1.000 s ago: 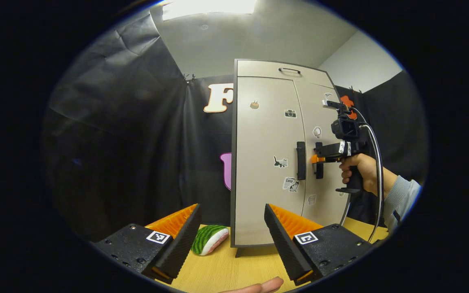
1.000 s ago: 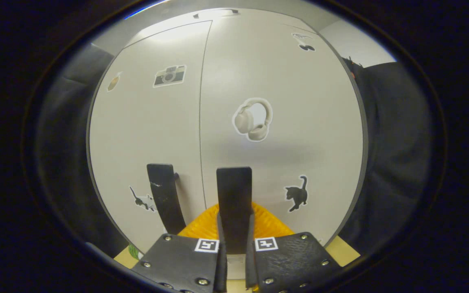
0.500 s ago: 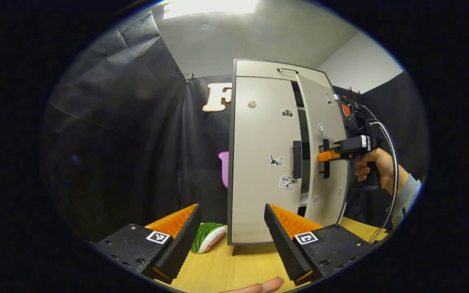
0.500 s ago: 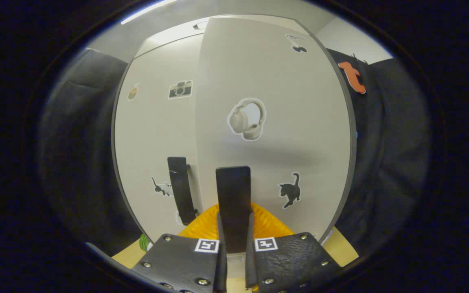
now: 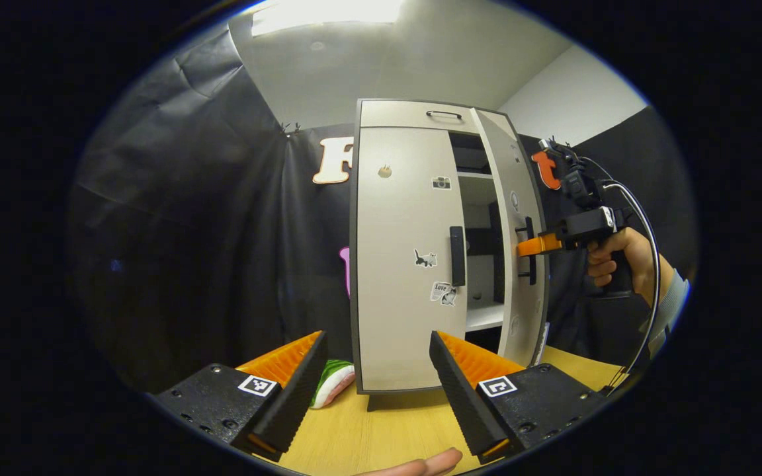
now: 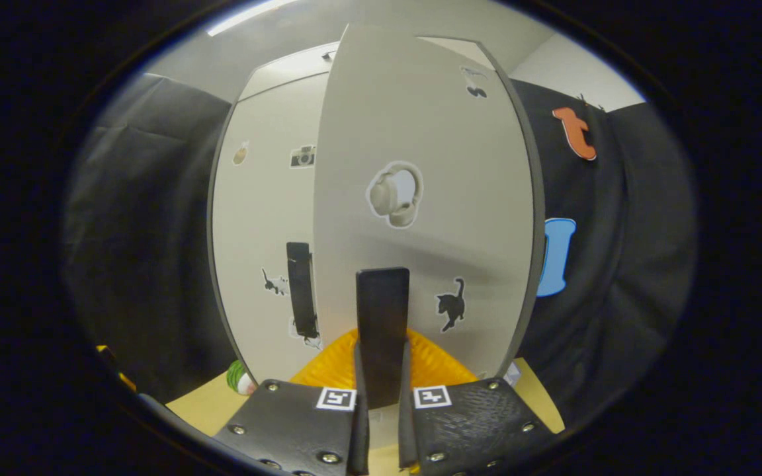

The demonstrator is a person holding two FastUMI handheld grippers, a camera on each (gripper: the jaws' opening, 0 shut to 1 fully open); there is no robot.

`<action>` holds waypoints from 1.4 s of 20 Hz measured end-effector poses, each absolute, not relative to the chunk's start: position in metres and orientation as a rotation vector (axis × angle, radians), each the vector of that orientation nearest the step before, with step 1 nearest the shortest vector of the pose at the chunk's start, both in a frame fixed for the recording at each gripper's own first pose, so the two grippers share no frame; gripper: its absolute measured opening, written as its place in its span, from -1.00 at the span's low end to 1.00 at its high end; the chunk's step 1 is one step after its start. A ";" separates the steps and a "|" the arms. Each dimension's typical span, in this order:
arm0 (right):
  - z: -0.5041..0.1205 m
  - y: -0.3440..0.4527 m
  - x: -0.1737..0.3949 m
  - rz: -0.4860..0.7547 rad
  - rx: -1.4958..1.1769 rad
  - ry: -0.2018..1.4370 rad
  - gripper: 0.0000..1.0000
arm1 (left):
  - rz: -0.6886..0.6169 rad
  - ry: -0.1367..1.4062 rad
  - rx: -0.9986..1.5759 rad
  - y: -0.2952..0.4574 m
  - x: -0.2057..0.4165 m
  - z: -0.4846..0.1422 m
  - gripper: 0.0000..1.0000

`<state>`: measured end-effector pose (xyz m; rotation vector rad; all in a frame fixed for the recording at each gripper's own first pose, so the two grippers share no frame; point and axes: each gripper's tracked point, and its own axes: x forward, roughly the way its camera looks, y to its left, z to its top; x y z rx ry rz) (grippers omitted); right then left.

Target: Open the right door of the double-door shoe cabinet with the right hand, and open the left door with the left hand.

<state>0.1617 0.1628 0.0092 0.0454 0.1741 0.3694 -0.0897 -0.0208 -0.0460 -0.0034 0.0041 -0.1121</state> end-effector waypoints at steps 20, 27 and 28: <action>0.021 0.117 0.153 0.320 0.043 0.109 -0.67 | -0.177 0.004 -0.015 -0.054 -0.094 -0.052 0.90; 0.017 0.099 0.154 0.268 0.056 0.109 -0.68 | -0.180 0.013 -0.012 -0.058 -0.091 -0.056 0.91; 0.019 0.096 0.154 0.263 0.066 0.106 -0.68 | -0.181 0.013 -0.010 -0.059 -0.091 -0.057 0.91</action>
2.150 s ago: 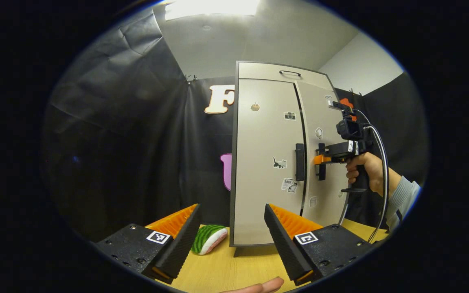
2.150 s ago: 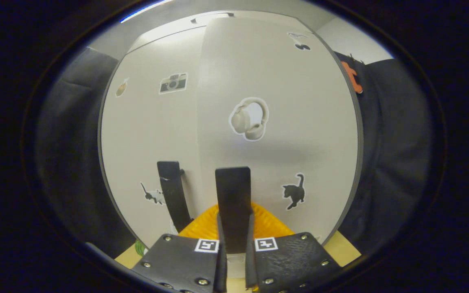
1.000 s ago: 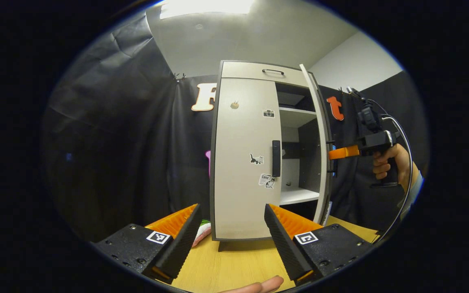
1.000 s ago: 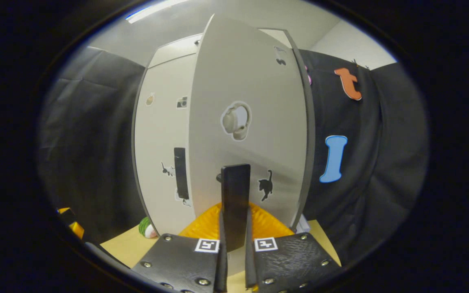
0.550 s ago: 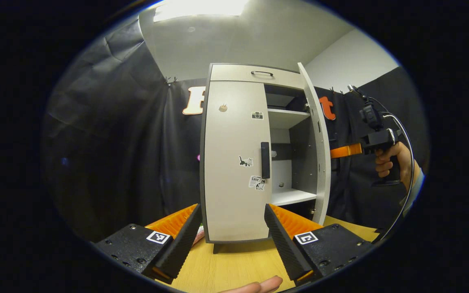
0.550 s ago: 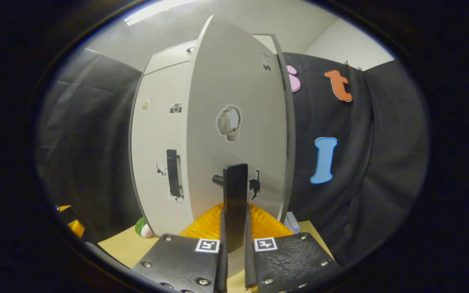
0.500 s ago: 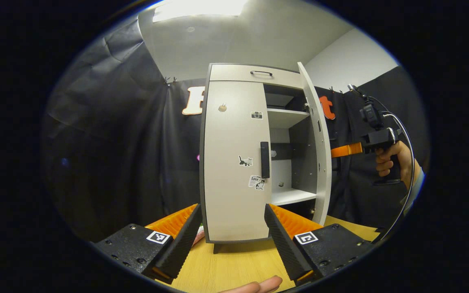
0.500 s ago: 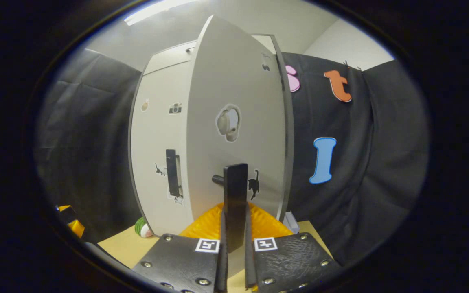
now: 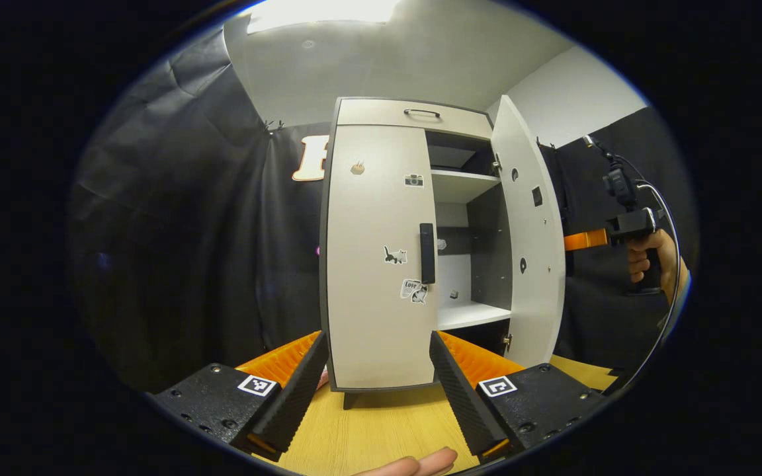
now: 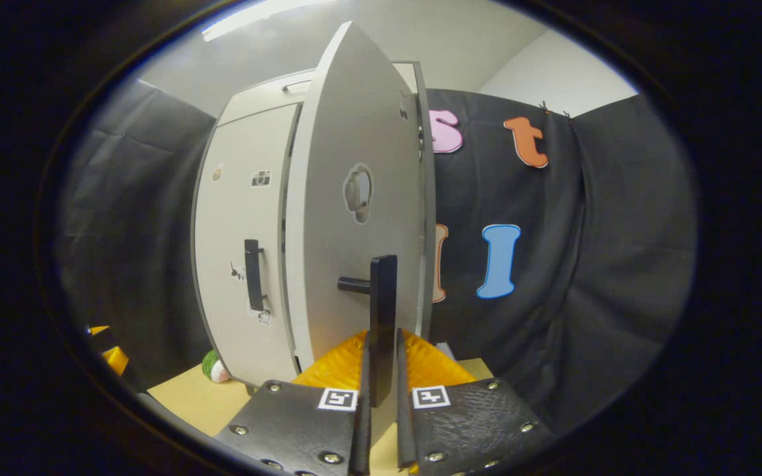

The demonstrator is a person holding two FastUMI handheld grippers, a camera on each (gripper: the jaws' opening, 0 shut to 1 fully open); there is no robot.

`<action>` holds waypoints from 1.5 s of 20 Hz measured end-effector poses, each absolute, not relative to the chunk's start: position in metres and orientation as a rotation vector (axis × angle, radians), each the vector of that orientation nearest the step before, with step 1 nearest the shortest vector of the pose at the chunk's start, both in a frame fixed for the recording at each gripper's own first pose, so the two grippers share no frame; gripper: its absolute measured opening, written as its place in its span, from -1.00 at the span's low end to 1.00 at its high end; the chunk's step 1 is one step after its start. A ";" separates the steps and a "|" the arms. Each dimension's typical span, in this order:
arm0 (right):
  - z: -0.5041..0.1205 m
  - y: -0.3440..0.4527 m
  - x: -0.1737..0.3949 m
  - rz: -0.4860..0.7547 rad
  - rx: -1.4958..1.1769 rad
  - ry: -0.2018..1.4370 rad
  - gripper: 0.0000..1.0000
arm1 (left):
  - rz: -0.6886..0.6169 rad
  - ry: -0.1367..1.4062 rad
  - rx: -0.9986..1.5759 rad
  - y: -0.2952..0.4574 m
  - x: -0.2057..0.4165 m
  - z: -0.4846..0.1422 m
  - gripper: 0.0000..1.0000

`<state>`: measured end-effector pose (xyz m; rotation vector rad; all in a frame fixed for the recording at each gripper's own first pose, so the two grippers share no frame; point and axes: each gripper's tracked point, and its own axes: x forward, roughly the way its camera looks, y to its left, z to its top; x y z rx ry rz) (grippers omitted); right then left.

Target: Open the right door of the double-door shoe cabinet with the right hand, and open the left door with the left hand.

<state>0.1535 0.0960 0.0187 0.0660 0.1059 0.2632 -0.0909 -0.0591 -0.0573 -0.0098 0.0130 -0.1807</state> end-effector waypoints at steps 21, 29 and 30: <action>0.013 0.049 0.151 0.184 0.018 0.050 -0.87 | -0.128 0.090 0.023 -0.053 -0.042 -0.073 0.92; 0.021 0.029 0.066 0.068 -0.021 -0.144 1.00 | -0.163 0.086 -0.014 -0.073 0.038 -0.065 0.90; 0.018 0.028 0.057 0.053 -0.001 -0.138 1.00 | -0.162 0.078 -0.024 -0.076 0.046 -0.061 0.89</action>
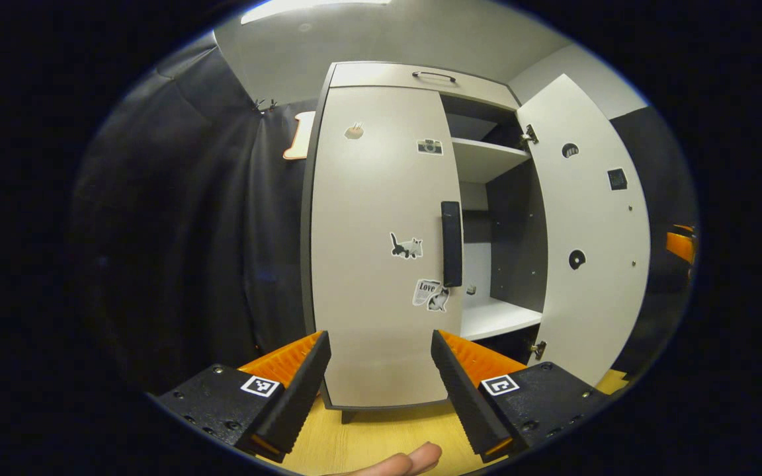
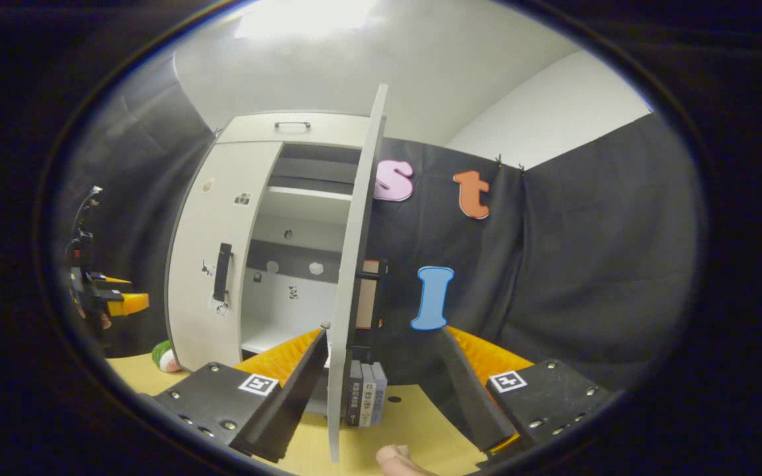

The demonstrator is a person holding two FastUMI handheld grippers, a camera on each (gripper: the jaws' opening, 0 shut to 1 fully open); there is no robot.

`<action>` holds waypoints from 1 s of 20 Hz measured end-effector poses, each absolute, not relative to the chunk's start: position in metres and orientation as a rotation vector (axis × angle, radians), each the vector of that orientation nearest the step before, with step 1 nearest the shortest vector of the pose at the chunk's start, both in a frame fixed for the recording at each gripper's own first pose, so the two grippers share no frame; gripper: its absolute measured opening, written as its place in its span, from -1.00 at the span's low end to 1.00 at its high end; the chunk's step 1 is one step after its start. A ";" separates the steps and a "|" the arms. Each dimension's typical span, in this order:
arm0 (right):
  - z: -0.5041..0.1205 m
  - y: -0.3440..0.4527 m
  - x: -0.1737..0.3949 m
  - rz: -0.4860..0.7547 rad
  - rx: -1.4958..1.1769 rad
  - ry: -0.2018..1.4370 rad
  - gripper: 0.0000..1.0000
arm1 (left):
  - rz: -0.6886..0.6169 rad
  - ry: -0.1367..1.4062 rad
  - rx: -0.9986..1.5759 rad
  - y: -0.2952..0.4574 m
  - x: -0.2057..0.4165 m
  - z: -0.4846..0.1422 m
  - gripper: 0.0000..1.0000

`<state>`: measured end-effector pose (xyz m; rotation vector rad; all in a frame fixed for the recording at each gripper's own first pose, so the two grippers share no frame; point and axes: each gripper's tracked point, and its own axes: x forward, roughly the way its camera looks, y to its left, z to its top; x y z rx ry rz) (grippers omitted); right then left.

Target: Open the right door of the double-door shoe cabinet with the right hand, and open the left door with the left hand.

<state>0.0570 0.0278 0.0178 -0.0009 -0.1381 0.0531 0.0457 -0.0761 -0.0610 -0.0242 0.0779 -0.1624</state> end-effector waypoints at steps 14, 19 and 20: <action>-0.011 0.025 -0.037 0.094 0.119 -0.148 1.00 | -0.238 0.071 -0.091 -0.169 0.148 -0.004 0.92; -0.024 0.023 -0.059 0.109 0.120 -0.155 0.99 | -0.203 0.086 -0.035 -0.183 0.185 -0.011 0.92; -0.027 0.020 -0.062 0.102 0.127 -0.152 0.99 | -0.186 0.079 -0.022 -0.183 0.192 -0.010 0.93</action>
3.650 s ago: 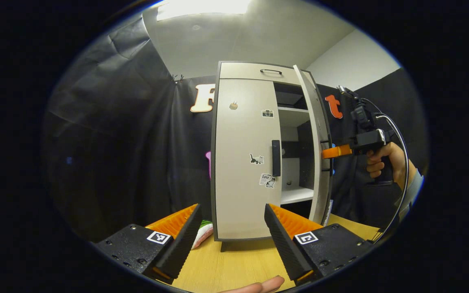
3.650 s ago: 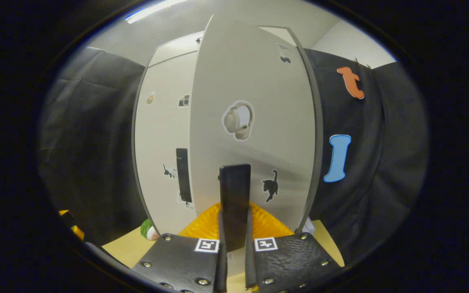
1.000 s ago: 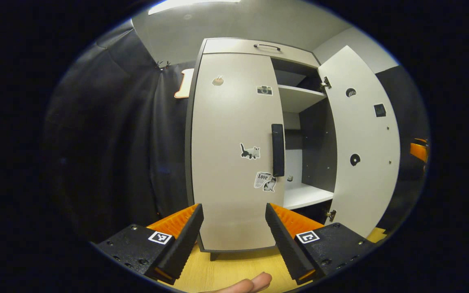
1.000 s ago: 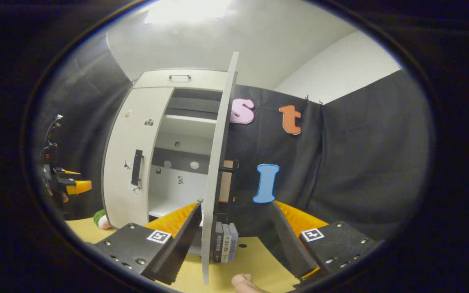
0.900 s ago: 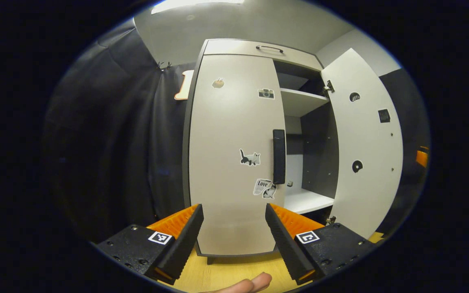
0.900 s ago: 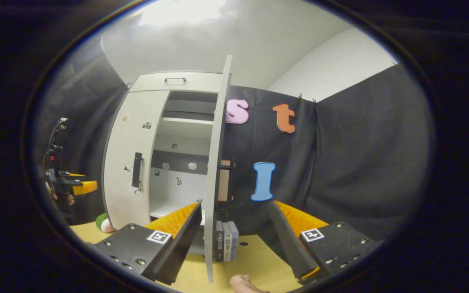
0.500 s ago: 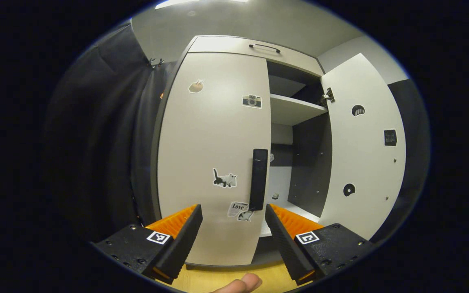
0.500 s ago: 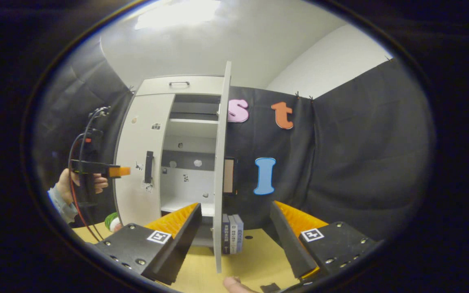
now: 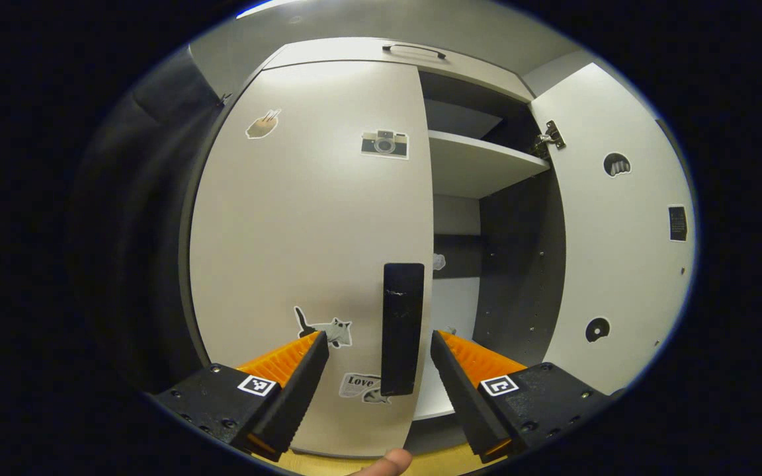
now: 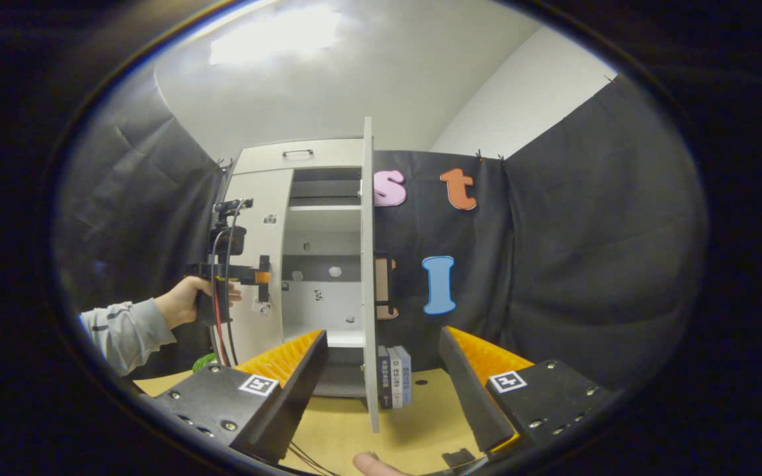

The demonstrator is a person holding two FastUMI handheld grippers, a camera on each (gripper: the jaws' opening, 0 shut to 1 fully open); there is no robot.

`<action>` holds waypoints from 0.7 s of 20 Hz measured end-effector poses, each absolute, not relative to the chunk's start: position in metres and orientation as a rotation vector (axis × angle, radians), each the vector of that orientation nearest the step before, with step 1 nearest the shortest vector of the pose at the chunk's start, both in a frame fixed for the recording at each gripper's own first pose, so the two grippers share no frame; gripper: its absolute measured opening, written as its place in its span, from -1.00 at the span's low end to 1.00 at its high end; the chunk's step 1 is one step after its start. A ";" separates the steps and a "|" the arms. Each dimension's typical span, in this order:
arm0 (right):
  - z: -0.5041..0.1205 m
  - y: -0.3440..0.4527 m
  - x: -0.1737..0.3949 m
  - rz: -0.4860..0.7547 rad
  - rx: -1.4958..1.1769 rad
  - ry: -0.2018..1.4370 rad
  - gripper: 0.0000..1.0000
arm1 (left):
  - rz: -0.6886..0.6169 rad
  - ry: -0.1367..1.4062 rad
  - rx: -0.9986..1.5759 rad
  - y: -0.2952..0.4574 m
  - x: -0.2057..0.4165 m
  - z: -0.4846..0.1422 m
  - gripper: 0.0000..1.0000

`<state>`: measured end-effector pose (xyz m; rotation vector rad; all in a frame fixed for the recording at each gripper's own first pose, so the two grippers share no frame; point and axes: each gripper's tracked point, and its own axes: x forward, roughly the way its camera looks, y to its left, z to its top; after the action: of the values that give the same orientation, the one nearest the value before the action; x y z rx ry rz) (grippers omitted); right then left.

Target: Open the right door of the double-door shoe cabinet with the right hand, and open the left door with the left hand.

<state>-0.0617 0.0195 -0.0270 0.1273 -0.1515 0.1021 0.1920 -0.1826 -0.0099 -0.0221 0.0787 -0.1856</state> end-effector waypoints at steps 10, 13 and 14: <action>-0.055 0.026 -0.071 0.173 0.173 -0.110 0.97 | -0.123 0.125 0.036 -0.199 0.215 -0.019 -0.05; -0.058 0.026 -0.074 0.163 0.186 -0.101 0.97 | -0.092 0.135 0.032 -0.198 0.215 -0.022 -0.43; -0.058 0.025 -0.075 0.163 0.193 -0.100 0.97 | -0.085 0.135 0.025 -0.197 0.214 -0.021 -0.47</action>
<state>-0.0746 0.0251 -0.0583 0.1926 -0.1003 0.1630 0.2141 -0.1974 -0.0212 0.0254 0.1355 -0.0849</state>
